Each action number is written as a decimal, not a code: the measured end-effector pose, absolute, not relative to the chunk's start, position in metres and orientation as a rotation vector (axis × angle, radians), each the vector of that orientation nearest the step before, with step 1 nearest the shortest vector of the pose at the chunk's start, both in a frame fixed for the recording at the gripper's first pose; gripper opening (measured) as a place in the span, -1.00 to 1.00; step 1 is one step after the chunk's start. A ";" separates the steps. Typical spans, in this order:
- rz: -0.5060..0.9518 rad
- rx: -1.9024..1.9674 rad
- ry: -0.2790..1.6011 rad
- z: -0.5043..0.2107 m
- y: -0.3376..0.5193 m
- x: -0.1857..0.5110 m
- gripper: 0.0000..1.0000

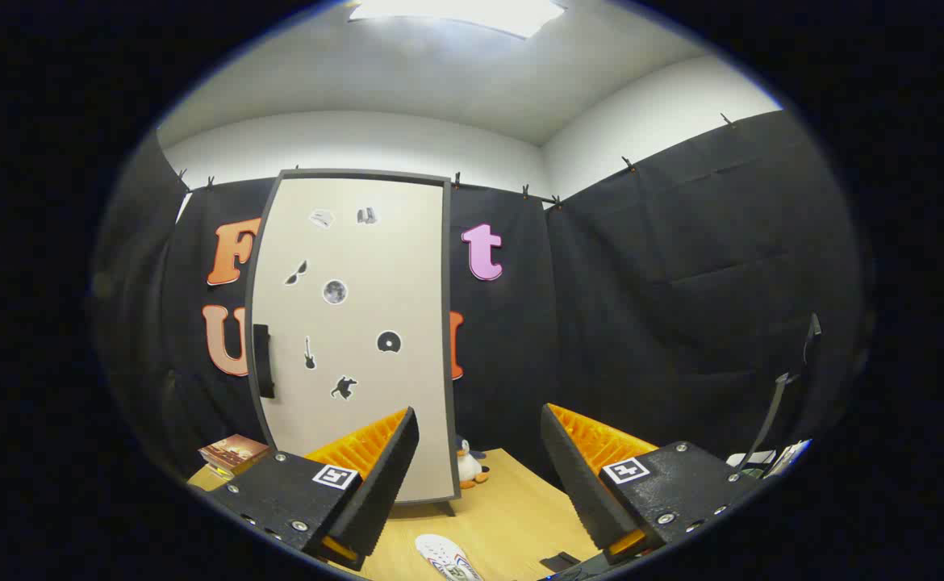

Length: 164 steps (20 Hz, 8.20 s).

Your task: Open the shoe cabinet door, grab the shoes and put them into the shoe cabinet, then close the shoe cabinet door.

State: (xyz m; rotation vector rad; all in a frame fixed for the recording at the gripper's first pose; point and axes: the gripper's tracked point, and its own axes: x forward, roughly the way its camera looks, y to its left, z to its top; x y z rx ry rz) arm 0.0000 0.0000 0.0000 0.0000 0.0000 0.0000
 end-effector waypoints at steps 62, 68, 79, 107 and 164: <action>0.538 0.041 0.250 -0.062 0.290 0.115 -0.53; 0.552 0.068 0.257 -0.054 0.243 0.082 -0.53; 0.490 0.133 0.261 -0.056 0.148 0.060 -0.57; 0.048 0.078 0.330 -0.165 0.027 0.007 -0.77; 0.363 -0.240 0.612 -0.177 0.139 0.113 -1.00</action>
